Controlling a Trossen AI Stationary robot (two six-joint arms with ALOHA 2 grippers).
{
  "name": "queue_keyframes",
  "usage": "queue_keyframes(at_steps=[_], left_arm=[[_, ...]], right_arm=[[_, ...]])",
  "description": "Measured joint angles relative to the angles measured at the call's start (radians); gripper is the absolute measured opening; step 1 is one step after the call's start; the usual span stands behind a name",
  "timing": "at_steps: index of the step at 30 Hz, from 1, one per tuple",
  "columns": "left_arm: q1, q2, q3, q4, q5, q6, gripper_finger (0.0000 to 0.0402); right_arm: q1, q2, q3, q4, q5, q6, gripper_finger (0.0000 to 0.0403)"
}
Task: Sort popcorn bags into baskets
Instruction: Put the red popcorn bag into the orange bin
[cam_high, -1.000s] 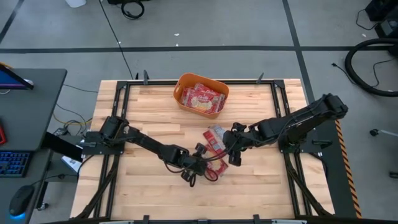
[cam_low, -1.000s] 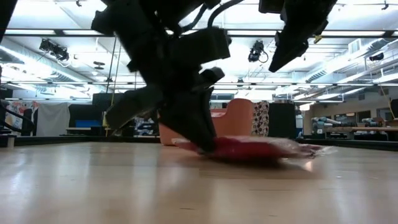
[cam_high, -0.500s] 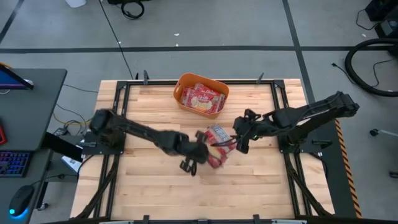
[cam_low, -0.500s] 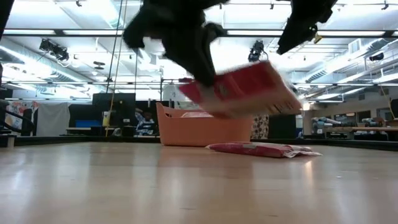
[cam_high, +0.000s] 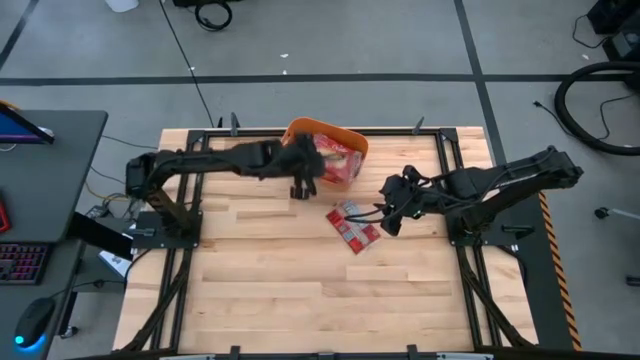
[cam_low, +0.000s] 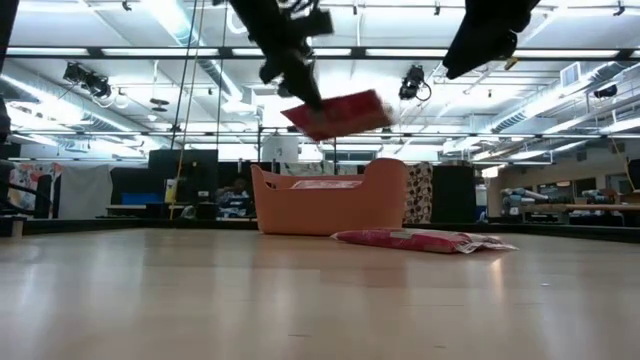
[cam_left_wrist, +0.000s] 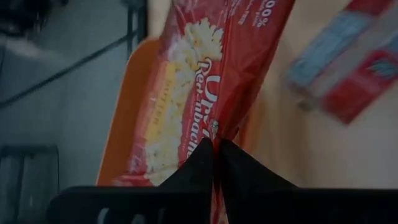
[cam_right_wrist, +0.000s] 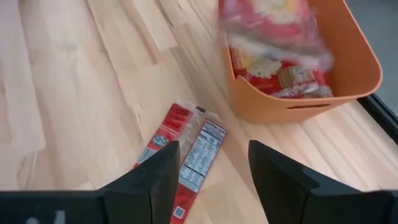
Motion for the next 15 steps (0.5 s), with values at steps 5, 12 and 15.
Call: queue_keyframes(at_steps=[5,12,15], left_arm=[[0.093,0.056,0.000,0.049,0.000,0.005,0.0020],[0.158,0.176,-0.001,0.135,0.022,0.080,0.0020],[0.179,0.216,-0.001,0.154,-0.001,0.077,0.0032]], right_arm=[[-0.002,0.027,0.000,-0.001,0.018,0.031,0.0197],[-0.014,0.037,0.000,-0.017,0.019,0.122,0.0197],[-0.024,0.036,0.000,-0.021,0.019,0.142,0.0197]])
